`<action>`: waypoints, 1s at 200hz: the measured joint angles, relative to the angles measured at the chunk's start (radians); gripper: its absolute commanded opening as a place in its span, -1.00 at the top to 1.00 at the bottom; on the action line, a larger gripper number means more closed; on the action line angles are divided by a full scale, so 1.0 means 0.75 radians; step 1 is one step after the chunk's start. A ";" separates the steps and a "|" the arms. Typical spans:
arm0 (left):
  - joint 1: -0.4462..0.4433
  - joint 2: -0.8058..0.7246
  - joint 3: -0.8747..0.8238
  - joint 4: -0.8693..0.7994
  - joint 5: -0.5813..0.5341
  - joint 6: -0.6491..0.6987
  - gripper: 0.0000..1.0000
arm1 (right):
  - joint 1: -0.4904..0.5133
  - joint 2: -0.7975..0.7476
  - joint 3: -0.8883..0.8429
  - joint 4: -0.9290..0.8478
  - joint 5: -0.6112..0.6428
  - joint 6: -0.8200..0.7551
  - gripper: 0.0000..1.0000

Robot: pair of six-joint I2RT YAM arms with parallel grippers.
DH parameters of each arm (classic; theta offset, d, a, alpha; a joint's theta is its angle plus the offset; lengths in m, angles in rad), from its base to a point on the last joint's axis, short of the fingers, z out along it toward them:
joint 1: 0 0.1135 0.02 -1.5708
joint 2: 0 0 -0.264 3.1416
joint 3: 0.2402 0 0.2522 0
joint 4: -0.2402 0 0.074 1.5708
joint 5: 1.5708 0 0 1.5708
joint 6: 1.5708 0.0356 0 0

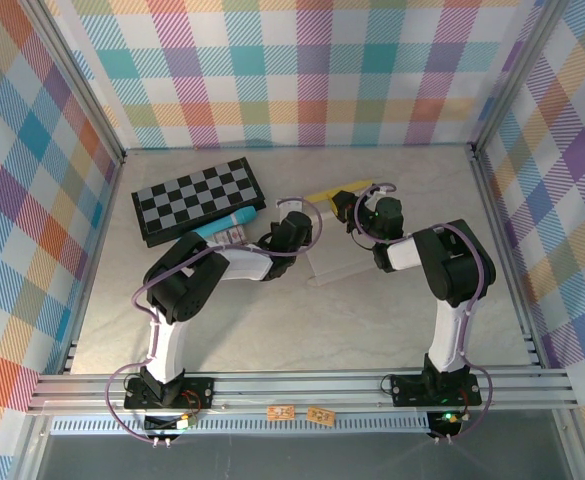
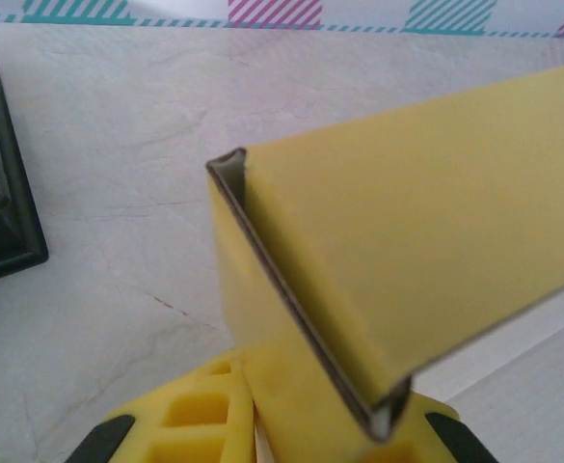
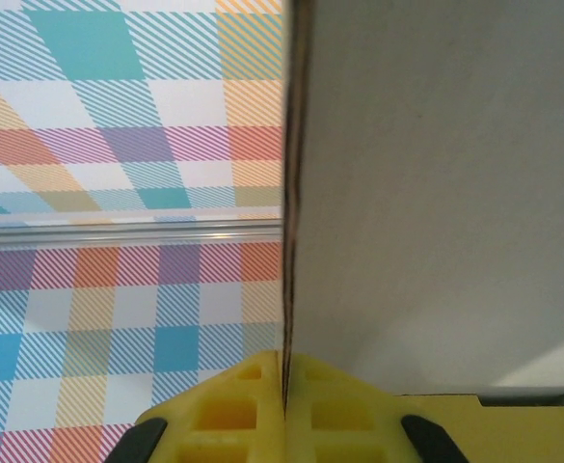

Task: Fold the paper box

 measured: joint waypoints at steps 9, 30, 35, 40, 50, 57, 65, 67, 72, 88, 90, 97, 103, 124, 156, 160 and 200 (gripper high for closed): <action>0.001 0.002 0.008 -0.013 -0.008 -0.012 0.59 | 0.004 -0.002 0.000 -0.002 0.001 0.000 1.00; 0.001 0.005 0.027 -0.050 -0.022 -0.039 0.82 | 0.008 -0.009 0.000 -0.015 0.007 0.001 1.00; 0.001 0.005 0.035 -0.068 -0.027 -0.041 0.85 | 0.009 -0.009 0.000 -0.017 0.012 0.001 1.00; 0.001 0.006 0.047 -0.095 -0.036 -0.047 0.88 | 0.011 -0.009 0.000 -0.018 0.016 0.001 1.00; 0.001 0.011 0.081 -0.153 -0.052 -0.065 0.98 | 0.013 -0.009 0.002 -0.021 0.030 0.001 1.00; 0.001 0.019 0.113 -0.201 -0.062 -0.082 1.00 | 0.013 -0.010 0.005 -0.025 0.038 0.001 1.00; -0.001 0.029 0.152 -0.260 -0.073 -0.104 1.00 | 0.013 -0.010 0.008 -0.031 0.047 0.002 1.00; -0.001 0.031 0.157 -0.270 -0.075 -0.108 1.00 | 0.013 -0.010 0.009 -0.033 0.048 0.002 1.00; -0.004 0.036 0.181 -0.306 -0.086 -0.126 1.00 | 0.014 -0.010 0.010 -0.035 0.051 0.004 1.00; -0.014 0.049 0.237 -0.406 -0.120 -0.175 1.00 | 0.015 -0.010 0.012 -0.039 0.058 0.005 1.00; -0.016 0.050 0.242 -0.415 -0.125 -0.183 1.00 | 0.015 -0.010 0.012 -0.039 0.058 0.005 1.00; -0.021 0.054 0.256 -0.447 -0.142 -0.205 1.00 | 0.016 -0.010 0.012 -0.039 0.057 0.005 1.00; -0.025 0.056 0.266 -0.472 -0.157 -0.224 1.00 | 0.018 -0.010 0.012 -0.039 0.056 0.005 1.00; -0.035 0.061 0.303 -0.564 -0.202 -0.287 1.00 | 0.026 -0.010 0.012 -0.039 0.051 0.006 1.00; -0.044 0.064 0.331 -0.651 -0.236 -0.342 1.00 | 0.038 -0.010 0.012 -0.040 0.050 0.006 1.00; -0.044 0.064 0.331 -0.652 -0.236 -0.342 1.00 | 0.038 -0.010 0.012 -0.040 0.051 0.007 1.00; -0.041 0.063 0.331 -0.647 -0.232 -0.325 1.00 | 0.042 -0.063 0.010 -0.145 0.047 0.013 0.33</action>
